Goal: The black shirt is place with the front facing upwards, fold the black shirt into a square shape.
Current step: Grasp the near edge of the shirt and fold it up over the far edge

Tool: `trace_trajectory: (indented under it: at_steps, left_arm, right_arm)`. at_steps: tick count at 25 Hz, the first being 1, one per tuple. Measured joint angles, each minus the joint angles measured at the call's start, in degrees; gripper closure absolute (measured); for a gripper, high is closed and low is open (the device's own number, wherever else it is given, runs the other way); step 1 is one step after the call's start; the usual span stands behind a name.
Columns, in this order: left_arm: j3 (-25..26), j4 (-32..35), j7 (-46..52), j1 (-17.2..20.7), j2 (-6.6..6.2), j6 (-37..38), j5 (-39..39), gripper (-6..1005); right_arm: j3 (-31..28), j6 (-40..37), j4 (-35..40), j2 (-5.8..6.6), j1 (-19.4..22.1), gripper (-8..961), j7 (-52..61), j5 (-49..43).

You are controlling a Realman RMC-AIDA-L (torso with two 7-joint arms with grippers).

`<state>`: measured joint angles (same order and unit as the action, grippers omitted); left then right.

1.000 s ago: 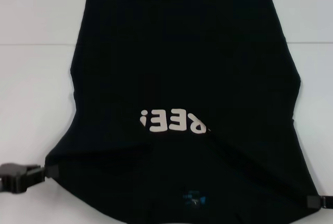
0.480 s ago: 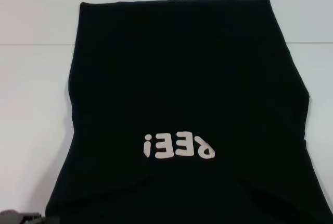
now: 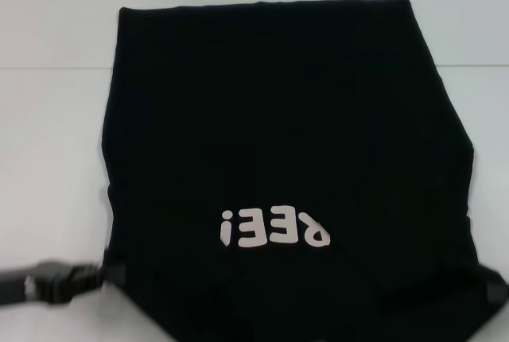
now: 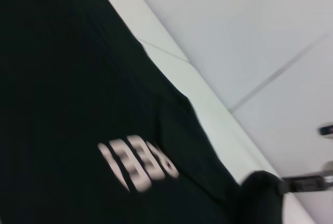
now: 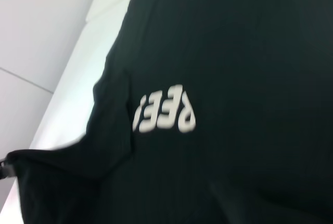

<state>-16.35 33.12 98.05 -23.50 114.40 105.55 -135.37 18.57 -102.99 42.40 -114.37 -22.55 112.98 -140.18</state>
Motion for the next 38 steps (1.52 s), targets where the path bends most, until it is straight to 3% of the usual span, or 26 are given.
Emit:
trace_trajectory:
  at_steps: [6, 7, 11, 15, 17, 24, 30, 33, 38]
  left_arm:
    - [3.8, -1.6, 3.4, -9.4, -0.35, -9.9, 0.4, 948]
    - [3.8, -1.6, 3.4, -9.4, -0.35, -9.9, 0.4, 947]
    - [5.1, -5.7, 6.1, -17.4, -1.44, -23.3, 5.1, 946]
    - [4.9, -7.5, 6.3, -20.4, -1.33, -30.9, 8.0, 944]
    - [4.8, -8.6, 5.6, -22.4, -0.61, -37.3, 10.3, 943]
    - [4.6, -12.7, -2.9, -27.1, 2.53, -53.3, 18.4, 941]
    - [4.9, -14.8, -21.3, -29.2, 7.16, -65.2, 32.1, 938]
    - [4.8, -16.9, -29.6, -29.5, 7.91, -67.7, 38.6, 937]
    - [4.8, -19.8, -34.7, -29.3, 7.88, -69.3, 40.8, 935]
  right_arm:
    - [-0.9, 6.1, -3.7, 1.74, -8.7, 898, 1.0, 0.1]
    - [-0.9, 7.6, -4.5, 2.27, -10.3, 898, 1.2, 0.1]
    - [-0.8, 14.4, -7.7, 4.18, -16.1, 898, 1.5, 1.0]
    - [-0.3, 23.7, -10.6, 5.21, -21.2, 887, 1.9, 1.7]
    - [0.1, 28.8, -12.0, 5.21, -23.4, 882, 2.1, 1.7]
    - [3.1, 45.5, -16.6, 3.74, -28.7, 864, 2.5, 1.8]
    - [5.9, 61.5, -22.2, 1.75, -31.6, 848, 0.2, 2.4]
    - [6.2, 66.8, -24.0, 0.26, -32.2, 840, -3.2, 3.6]
    - [6.4, 71.9, -24.7, -2.25, -32.2, 827, -6.6, 4.4]
